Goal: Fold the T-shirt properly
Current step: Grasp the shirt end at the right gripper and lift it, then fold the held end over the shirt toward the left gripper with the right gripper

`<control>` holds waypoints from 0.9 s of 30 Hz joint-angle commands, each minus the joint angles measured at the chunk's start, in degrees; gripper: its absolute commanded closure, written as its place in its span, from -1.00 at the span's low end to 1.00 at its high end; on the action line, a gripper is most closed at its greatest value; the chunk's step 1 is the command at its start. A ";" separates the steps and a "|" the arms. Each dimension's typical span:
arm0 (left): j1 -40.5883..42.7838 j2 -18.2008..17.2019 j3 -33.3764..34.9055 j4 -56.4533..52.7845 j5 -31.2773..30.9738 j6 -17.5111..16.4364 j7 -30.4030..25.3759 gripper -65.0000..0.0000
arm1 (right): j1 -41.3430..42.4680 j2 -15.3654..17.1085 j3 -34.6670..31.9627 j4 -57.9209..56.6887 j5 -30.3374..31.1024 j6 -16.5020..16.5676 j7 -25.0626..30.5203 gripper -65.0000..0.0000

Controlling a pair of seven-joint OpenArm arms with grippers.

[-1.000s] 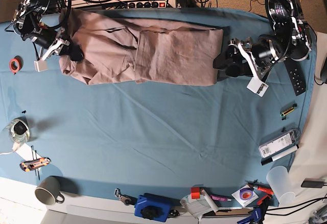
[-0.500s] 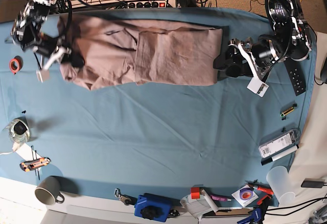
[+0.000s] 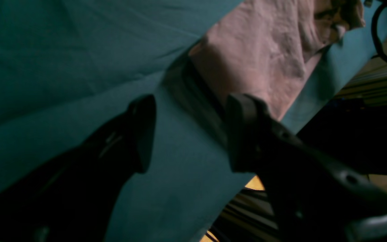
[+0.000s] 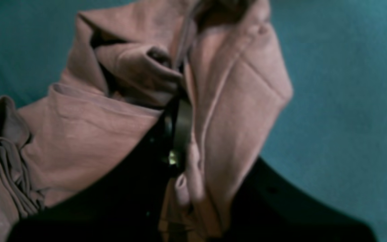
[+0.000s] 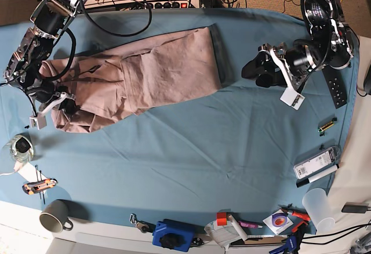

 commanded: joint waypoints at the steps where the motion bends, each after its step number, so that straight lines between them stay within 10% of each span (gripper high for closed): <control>1: -0.44 -0.46 -0.24 1.88 -1.70 -0.11 -0.04 -0.03 | 1.22 1.14 0.24 0.85 0.83 0.06 0.20 1.00; 8: 0.90 -0.48 -7.61 6.43 -2.82 -0.22 0.31 -0.03 | -0.20 0.81 0.22 4.26 16.83 0.06 -12.52 1.00; 18: 3.89 -0.63 -18.60 6.99 -7.87 -1.05 0.39 -0.03 | -5.11 0.76 -0.74 14.10 39.52 0.06 -12.52 1.00; 27: 7.67 -0.59 -24.55 12.59 -13.49 -4.13 1.75 -0.03 | -6.36 0.76 -18.10 19.19 48.33 0.06 -12.52 1.00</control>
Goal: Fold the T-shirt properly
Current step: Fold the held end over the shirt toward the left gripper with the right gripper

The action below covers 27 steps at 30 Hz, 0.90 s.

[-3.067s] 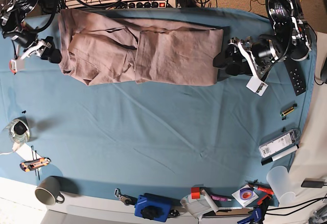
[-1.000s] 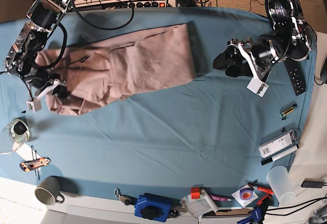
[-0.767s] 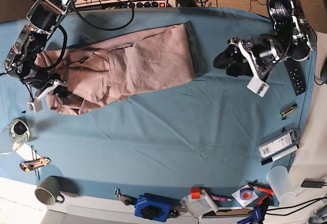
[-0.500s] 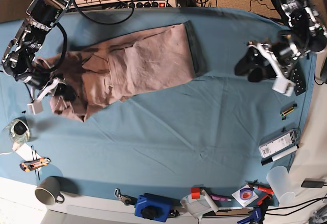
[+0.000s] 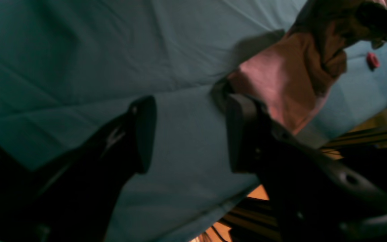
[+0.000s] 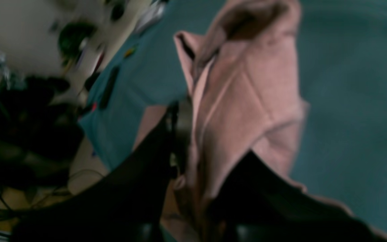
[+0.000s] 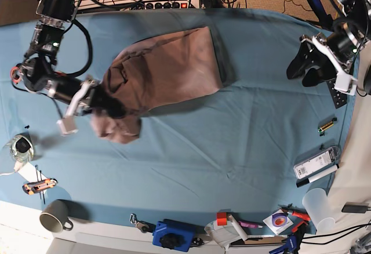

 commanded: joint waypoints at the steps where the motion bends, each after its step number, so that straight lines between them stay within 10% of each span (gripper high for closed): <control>1: 0.57 -0.63 -0.66 1.49 -1.84 -0.09 -1.03 -0.03 | 0.98 0.57 -2.05 2.10 2.23 0.21 1.14 1.00; 15: 2.69 -0.46 -1.01 2.40 -1.81 -0.07 -1.09 -0.03 | 0.98 -13.09 -22.77 3.26 -7.69 0.21 1.14 1.00; 27: 2.69 -0.46 -1.01 2.40 -1.77 -0.07 -1.49 -0.03 | 0.96 -14.34 -18.23 4.92 -16.59 0.21 1.14 1.00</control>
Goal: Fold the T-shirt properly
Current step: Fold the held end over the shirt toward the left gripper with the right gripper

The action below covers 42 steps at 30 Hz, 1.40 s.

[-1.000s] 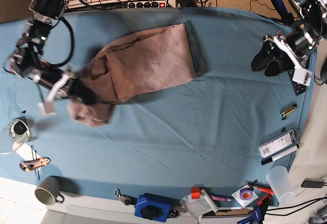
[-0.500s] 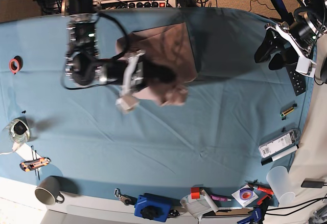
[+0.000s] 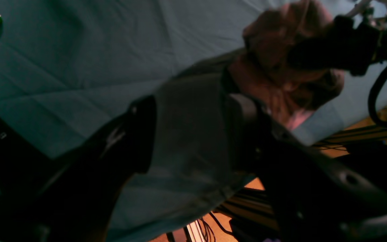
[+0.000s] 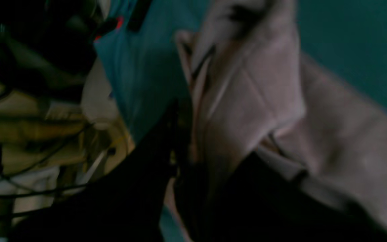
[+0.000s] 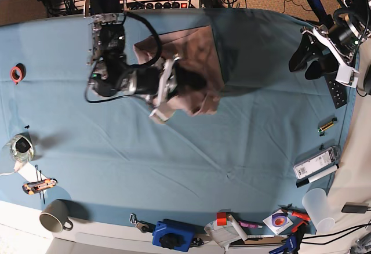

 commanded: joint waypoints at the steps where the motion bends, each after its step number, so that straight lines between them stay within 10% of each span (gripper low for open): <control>1: 0.04 -0.50 -0.37 0.98 -1.62 -0.11 -1.27 -0.03 | 0.92 0.17 1.64 1.07 1.49 0.08 1.19 1.00; 11: 0.04 -0.48 -0.37 0.98 -1.20 -0.09 -1.29 -0.03 | 0.90 0.20 10.82 1.07 1.55 0.08 1.19 1.00; 29: 0.04 -0.48 -0.35 0.96 -0.33 -1.55 -1.75 -0.03 | 1.09 2.05 -8.90 4.42 4.22 0.08 1.19 0.65; 42: 0.07 -0.48 -0.37 0.96 -0.24 -1.55 -1.73 -0.03 | 1.27 2.05 5.31 8.94 17.73 0.08 1.19 0.65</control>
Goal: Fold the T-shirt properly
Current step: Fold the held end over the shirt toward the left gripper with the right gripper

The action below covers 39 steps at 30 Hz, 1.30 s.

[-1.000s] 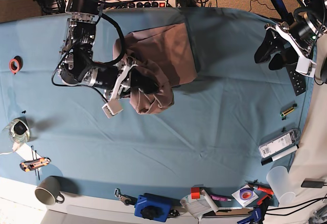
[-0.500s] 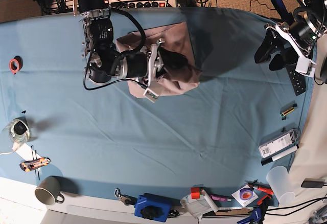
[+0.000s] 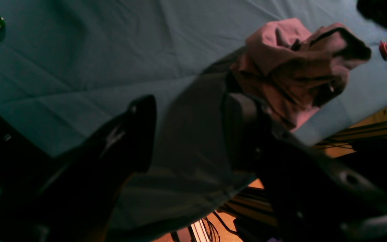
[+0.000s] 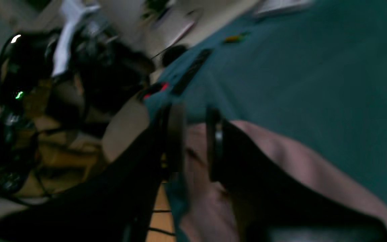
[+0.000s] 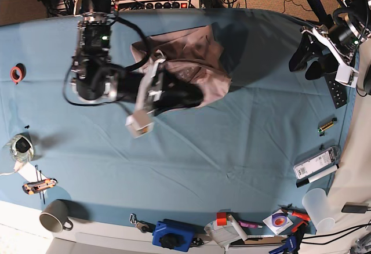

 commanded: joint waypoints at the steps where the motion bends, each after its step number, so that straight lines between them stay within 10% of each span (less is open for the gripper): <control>1: 0.04 -0.57 -0.35 0.96 -0.83 -0.20 -1.33 -0.03 | 0.98 0.00 2.34 1.01 1.97 0.08 1.30 0.65; 9: 0.02 -0.57 -0.35 0.96 -0.68 -0.20 -1.33 -0.03 | 0.94 0.07 17.44 -0.13 -12.17 0.08 1.30 0.65; 13: 0.02 -0.42 -0.35 0.96 -0.70 -0.20 -1.36 -0.03 | 0.94 1.05 17.68 -3.32 -18.21 0.08 1.30 0.98; 22: 0.00 -0.26 -0.33 0.96 -0.70 -0.20 -1.79 -0.03 | -0.02 2.16 17.20 -3.74 -21.79 0.08 1.30 1.00; 39: 0.00 -0.26 -0.33 0.96 -0.68 -0.17 -2.82 -0.03 | -4.59 15.04 -10.19 -3.56 -6.67 0.08 1.30 1.00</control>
